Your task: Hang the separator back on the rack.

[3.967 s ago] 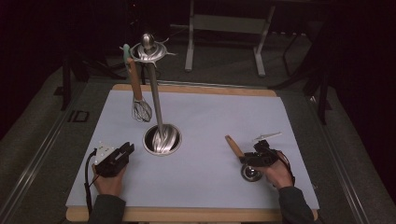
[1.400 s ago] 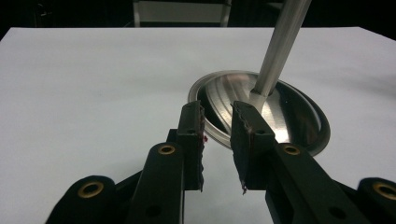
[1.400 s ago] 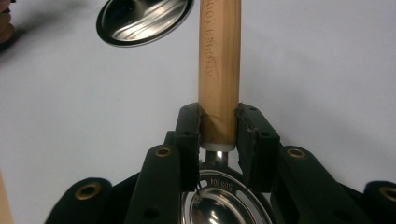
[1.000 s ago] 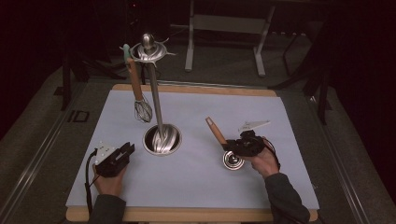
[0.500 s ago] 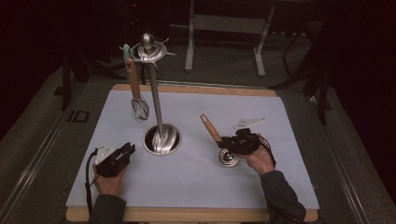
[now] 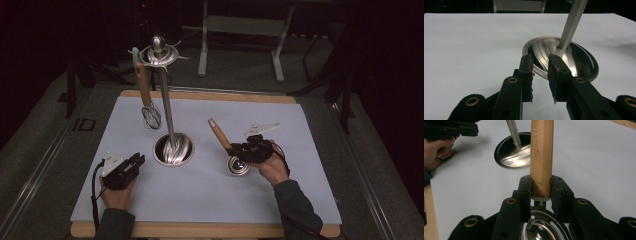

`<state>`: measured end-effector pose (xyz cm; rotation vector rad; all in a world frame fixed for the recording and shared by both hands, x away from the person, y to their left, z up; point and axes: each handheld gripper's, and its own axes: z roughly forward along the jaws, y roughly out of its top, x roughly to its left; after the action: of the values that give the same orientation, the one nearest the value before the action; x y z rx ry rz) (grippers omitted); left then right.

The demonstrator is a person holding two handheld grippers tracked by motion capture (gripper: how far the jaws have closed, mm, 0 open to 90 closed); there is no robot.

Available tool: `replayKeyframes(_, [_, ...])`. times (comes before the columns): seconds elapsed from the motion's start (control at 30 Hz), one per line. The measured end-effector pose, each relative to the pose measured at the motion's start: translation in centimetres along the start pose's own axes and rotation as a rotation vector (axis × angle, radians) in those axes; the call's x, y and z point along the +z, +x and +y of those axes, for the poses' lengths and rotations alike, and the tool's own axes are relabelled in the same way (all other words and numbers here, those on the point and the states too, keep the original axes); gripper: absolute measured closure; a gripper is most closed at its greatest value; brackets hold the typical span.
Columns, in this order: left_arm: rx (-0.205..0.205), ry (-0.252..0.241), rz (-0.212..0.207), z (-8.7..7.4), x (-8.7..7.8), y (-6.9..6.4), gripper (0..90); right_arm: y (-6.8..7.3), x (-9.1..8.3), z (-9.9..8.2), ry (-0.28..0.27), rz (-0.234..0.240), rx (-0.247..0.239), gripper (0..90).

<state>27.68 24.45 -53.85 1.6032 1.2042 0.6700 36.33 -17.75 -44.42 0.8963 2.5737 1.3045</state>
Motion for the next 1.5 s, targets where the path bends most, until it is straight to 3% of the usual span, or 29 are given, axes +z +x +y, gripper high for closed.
replayKeyframes(0.4, [-0.005, -0.001, 0.001, 0.0, 0.0, 0.0, 74.0, 0.9, 0.4, 1.1, -0.025, 0.022, -0.023, 70.9])
replayKeyframes(0.67, [-0.003, 0.002, 0.006, 0.0, 0.0, 0.0, 74.0, 1.1, 0.2, 1.8, -0.076, 0.027, -0.027, 70.9])
replayKeyframes(1.5, [-0.007, -0.004, 0.010, -0.1, -0.1, 0.0, 74.0, 3.2, 0.0, 4.3, -0.180, 0.053, -0.112, 70.9])
